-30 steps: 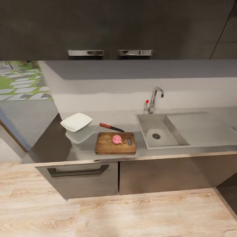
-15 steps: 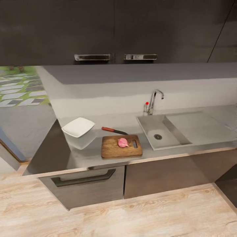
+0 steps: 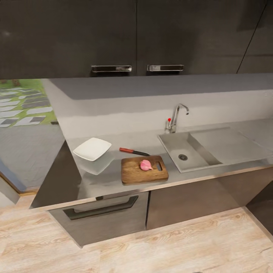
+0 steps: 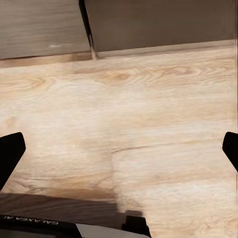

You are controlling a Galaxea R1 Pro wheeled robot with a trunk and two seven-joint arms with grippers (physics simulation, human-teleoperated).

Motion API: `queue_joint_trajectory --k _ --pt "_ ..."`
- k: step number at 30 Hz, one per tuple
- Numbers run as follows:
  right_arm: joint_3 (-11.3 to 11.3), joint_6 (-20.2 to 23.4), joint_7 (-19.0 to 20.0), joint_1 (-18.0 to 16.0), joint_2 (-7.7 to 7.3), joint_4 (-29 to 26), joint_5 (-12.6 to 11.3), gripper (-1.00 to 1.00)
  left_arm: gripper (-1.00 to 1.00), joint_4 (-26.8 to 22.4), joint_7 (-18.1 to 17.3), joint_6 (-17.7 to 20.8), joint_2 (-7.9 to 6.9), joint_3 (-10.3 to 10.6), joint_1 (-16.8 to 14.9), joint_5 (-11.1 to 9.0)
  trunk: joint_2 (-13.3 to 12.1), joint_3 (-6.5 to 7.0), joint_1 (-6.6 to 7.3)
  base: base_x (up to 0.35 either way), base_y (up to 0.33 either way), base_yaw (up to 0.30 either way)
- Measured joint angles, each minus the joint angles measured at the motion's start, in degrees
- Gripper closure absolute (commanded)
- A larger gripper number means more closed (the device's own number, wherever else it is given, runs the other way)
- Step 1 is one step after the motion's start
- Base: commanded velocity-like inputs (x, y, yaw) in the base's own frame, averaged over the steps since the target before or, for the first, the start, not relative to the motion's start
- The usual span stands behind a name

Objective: In the kitchen, take the Vidalia onion out of the sink, dice it on the chopping board with the paring knife, put the diced onion into the bowl on the countertop, then place both the paring knife and the chopping board into the sink.

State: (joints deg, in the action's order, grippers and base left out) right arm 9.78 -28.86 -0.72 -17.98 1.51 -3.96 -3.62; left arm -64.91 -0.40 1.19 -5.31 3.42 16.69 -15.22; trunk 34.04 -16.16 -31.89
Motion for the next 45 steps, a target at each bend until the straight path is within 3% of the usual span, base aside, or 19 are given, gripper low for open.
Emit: queue_joint_trajectory --k 2,6,7,11,17,21,27,38,45 --pt "-0.2 -0.3 -1.0 0.0 -0.01 -1.0 0.0 -1.0 -1.0 0.1 0.0 0.0 0.03 0.0 0.0 0.0 0.0 0.0 0.0 0.0 0.005 -0.002" --pt "-1.6 0.0 -13.2 0.0 0.02 -11.3 -1.3 -1.0 -1.0 1.1 0.0 0.0 0.12 0.0 0.0 0.1 0.0 0.01 0.0 0.0 0.001 0.0" --pt "-3.4 0.7 -19.6 0.0 0.08 -16.4 -3.4 -1.0 -1.0 1.6 0.0 0.0 0.41 0.0 0.0 0.1 0.0 0.02 0.0 0.0 0.0 0.0" --pt "-4.8 4.2 -25.7 0.0 0.1 -25.5 -5.9 -1.0 -1.0 2.4 -0.1 0.0 0.75 0.0 -0.1 0.1 0.0 0.01 0.0 0.0 0.0 0.0" --pt "-5.1 14.1 -32.7 0.0 0.03 -42.4 -6.7 -1.0 -1.0 3.0 -0.1 0.0 0.89 0.0 -0.1 0.1 0.0 0.01 0.0 0.0 0.0 0.0" --pt "-5.1 17.9 -36.3 0.0 0.02 -49.6 -6.6 -1.0 -1.0 3.0 -0.1 0.0 0.93 0.0 -0.1 0.1 0.0 0.01 0.0 0.0 0.0 0.0" --pt "-5.1 28.6 -40.9 0.0 -0.12 -65.6 -6.7 -1.0 -1.0 3.5 -0.1 0.0 0.99 0.0 -0.1 0.1 0.0 0.01 0.0 0.0 0.0 0.0" --pt "-5.0 38.3 -46.6 0.0 -0.52 -81.4 -6.9 -1.0 -1.0 4.1 -0.1 0.0 1.05 0.0 -0.1 0.1 0.0 0.01 0.0 0.0 0.0 0.0" --pt "-5.0 46.0 -47.8 -0.5 -0.47 -87.3 -6.6 -1.0 -1.0 4.2 -0.1 0.0 1.11 0.0 -0.1 0.1 0.0 0.01 0.0 0.0 0.0 0.0"
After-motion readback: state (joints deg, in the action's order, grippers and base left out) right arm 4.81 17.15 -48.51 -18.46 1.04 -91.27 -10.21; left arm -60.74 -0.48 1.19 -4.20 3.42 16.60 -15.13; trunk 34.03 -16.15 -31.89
